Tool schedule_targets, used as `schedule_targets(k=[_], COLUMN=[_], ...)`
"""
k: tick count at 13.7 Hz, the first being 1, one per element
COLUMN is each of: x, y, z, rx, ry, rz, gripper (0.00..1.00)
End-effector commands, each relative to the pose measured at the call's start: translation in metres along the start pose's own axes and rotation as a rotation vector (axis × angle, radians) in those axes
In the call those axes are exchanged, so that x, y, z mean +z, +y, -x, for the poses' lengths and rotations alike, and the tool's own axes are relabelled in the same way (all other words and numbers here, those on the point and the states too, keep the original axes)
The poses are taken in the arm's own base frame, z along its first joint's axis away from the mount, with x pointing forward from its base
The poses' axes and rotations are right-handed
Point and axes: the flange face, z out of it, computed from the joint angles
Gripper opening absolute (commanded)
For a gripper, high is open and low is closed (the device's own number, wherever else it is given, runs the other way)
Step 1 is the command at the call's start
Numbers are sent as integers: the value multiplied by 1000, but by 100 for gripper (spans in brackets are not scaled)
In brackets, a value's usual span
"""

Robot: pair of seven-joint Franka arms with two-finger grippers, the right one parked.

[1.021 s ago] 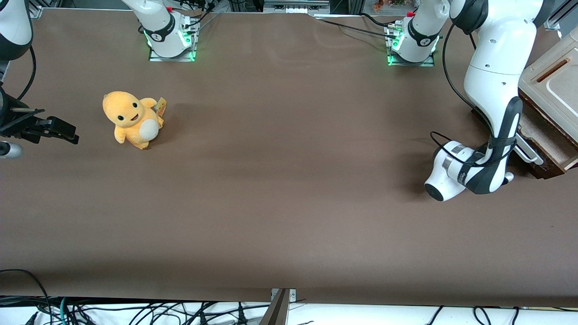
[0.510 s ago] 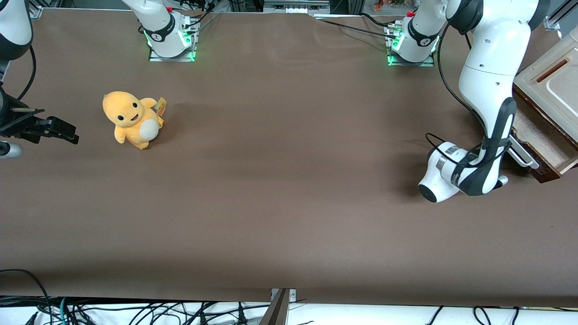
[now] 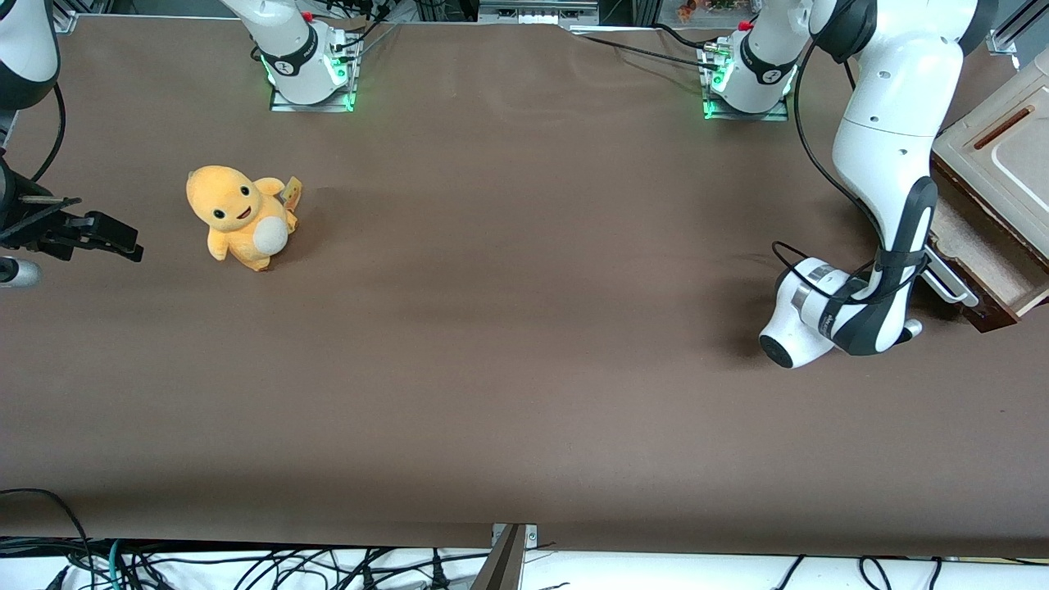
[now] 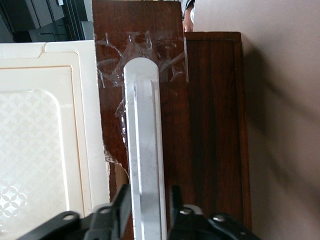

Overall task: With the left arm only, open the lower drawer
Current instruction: 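Open the left gripper to release the white handle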

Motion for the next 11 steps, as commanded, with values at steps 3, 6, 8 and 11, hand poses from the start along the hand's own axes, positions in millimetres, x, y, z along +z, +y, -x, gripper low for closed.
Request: schedule_targets(k=[3, 6, 8, 11], x=[-7, -10, -12, -33], y=[-7, -13, -19, -53], z=[-4, -3, -1, -5], rx=[43, 39, 46, 194], ry=[3, 1, -16, -59], rz=[-14, -9, 6, 144], gripper=[100, 100, 100, 100])
